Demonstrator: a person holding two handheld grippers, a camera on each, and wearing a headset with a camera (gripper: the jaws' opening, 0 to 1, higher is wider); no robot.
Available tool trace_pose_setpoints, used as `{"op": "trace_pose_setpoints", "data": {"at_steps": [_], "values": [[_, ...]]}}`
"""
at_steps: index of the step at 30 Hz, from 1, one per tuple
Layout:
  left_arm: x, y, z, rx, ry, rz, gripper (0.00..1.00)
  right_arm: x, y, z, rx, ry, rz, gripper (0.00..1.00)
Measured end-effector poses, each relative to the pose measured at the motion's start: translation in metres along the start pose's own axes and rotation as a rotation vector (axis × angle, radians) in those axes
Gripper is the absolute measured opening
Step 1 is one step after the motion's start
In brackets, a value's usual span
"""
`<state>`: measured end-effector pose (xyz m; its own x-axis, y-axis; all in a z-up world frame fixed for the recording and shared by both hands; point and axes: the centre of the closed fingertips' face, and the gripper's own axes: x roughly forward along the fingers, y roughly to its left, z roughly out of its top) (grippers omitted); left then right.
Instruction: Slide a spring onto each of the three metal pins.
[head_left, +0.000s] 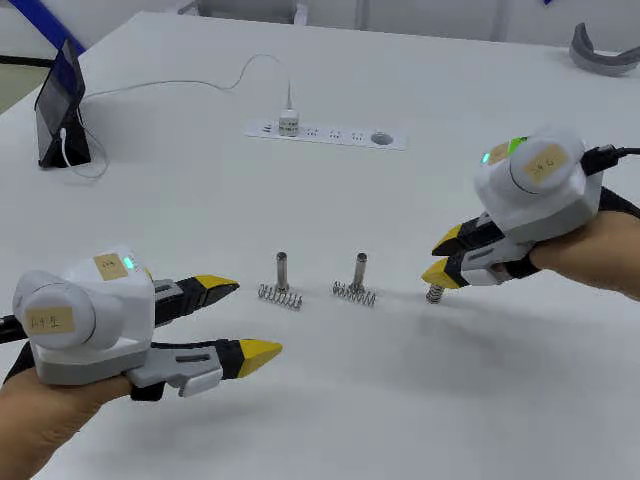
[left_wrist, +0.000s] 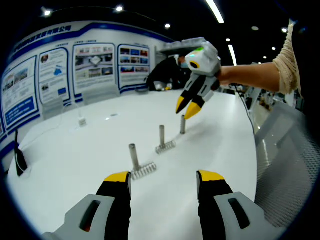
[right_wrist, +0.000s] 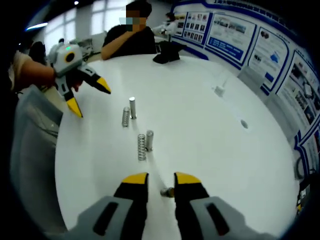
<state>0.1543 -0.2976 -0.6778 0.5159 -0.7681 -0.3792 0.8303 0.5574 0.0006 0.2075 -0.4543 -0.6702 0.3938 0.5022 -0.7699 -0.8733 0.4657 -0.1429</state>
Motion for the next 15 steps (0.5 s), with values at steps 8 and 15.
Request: {"op": "trace_pose_setpoints", "data": {"at_steps": [8, 15], "values": [[-0.001, 0.0, 0.0, 0.0, 0.001, 0.002, 0.53, 0.023, 0.021, 0.008, -0.039, 0.02, 0.051, 0.2], [-0.001, -0.001, -0.001, -0.001, 0.003, 0.002, 0.53, 0.04, 0.027, 0.007, -0.053, 0.038, 0.079, 0.19]]}}
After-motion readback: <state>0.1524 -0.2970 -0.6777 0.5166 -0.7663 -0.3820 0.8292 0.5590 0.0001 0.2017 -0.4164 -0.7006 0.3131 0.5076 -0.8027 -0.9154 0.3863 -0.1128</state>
